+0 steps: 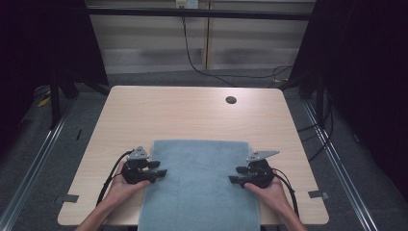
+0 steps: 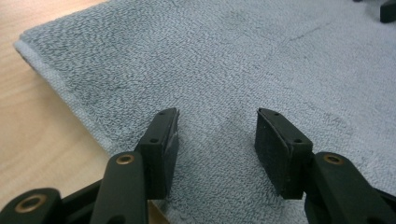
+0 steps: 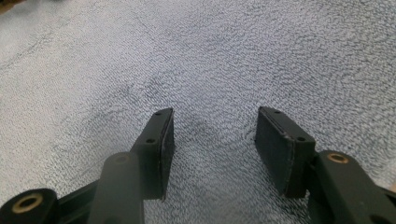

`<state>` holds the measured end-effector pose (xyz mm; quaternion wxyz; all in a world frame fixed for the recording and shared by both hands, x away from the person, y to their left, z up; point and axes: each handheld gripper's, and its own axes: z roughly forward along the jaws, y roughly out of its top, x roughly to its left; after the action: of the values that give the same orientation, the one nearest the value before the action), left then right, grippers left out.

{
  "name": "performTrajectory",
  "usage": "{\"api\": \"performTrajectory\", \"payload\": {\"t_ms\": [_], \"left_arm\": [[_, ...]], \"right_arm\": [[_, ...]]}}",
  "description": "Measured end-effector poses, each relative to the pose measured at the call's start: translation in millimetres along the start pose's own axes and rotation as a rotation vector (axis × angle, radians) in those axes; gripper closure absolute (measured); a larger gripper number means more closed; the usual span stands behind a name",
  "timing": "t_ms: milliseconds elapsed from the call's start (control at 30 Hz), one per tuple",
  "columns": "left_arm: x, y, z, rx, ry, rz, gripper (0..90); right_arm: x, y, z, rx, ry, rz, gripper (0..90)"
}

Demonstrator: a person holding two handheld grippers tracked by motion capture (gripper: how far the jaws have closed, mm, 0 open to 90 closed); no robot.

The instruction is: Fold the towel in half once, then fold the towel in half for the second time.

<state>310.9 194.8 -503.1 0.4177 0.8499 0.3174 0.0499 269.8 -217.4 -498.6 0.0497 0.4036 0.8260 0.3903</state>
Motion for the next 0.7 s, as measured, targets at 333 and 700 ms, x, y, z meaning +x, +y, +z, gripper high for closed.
{"api": "performTrajectory", "payload": {"t_ms": [333, 700], "left_arm": [[-15.1, -9.4, -14.1, 0.019, -0.036, -0.014, 47.9], [2.3, 30.0, -21.3, -0.071, -0.023, -0.018, 49.6]], "right_arm": [[19.2, -12.8, -10.9, 0.018, 0.045, 0.0, 44.2], [-6.5, 9.6, -29.1, -0.095, -0.016, 0.021, 43.1]]}}
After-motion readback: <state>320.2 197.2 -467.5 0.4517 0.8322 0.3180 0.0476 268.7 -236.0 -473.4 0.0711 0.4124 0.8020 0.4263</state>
